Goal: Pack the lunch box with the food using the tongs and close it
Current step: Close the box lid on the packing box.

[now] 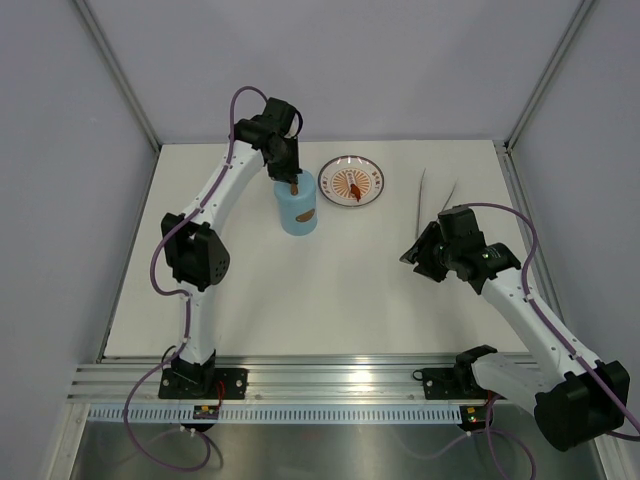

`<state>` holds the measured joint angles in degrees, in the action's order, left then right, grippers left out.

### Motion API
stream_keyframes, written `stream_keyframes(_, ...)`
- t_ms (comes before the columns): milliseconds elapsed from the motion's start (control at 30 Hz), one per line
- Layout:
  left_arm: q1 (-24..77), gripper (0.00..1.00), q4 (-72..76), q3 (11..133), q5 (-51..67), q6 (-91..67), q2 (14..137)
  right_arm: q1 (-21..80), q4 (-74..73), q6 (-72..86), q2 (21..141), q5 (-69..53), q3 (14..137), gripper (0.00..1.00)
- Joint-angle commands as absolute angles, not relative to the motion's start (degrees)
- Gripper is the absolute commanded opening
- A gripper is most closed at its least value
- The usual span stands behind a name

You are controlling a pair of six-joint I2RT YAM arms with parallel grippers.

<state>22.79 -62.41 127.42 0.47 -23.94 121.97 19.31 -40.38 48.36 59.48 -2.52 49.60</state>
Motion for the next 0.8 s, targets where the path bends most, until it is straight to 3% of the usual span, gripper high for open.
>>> stream_keyframes(0, 23.29, 0.00, -60.38, 126.74, 0.26, -22.50, 121.29, 18.81, -39.99, 47.55, 58.97, -2.20, 51.50, 0.53)
stream_keyframes(333, 23.29, 0.00, -60.03, 122.97, -1.32, -22.24, 121.47, 18.90, -39.64, 47.64, 59.33, -2.64, 51.59, 0.53)
stream_keyframes(767, 25.13, 0.00, -54.41, 103.63, -2.90, -22.94, 113.12, 18.90, -39.02, 47.99, 58.80, -3.34, 50.98, 0.52)
